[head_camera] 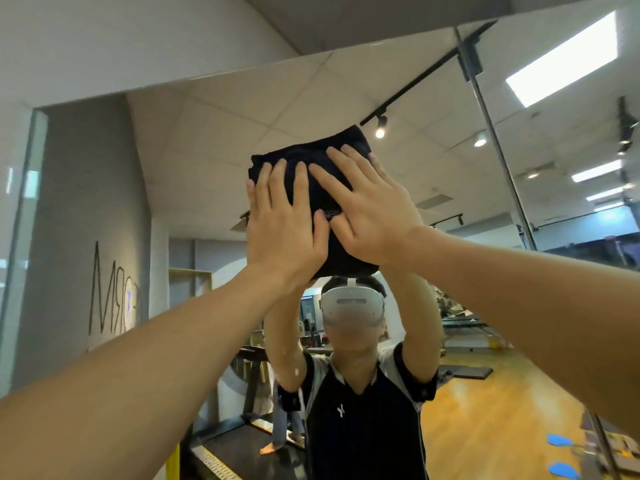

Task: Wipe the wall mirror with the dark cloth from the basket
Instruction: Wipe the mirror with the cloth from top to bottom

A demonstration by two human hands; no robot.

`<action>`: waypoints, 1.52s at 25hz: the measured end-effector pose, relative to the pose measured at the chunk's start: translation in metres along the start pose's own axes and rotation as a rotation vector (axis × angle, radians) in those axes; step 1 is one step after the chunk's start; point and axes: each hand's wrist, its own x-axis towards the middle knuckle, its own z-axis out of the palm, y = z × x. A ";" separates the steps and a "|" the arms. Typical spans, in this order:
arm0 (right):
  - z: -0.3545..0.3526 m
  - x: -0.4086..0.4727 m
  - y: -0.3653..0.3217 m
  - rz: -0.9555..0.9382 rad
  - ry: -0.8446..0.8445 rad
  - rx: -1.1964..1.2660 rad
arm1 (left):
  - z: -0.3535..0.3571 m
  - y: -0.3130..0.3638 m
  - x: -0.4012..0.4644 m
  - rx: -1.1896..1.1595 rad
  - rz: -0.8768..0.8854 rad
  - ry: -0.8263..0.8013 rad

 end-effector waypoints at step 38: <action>-0.039 -0.151 0.133 0.153 0.081 0.133 | 0.036 0.190 -0.021 -0.092 0.142 -0.023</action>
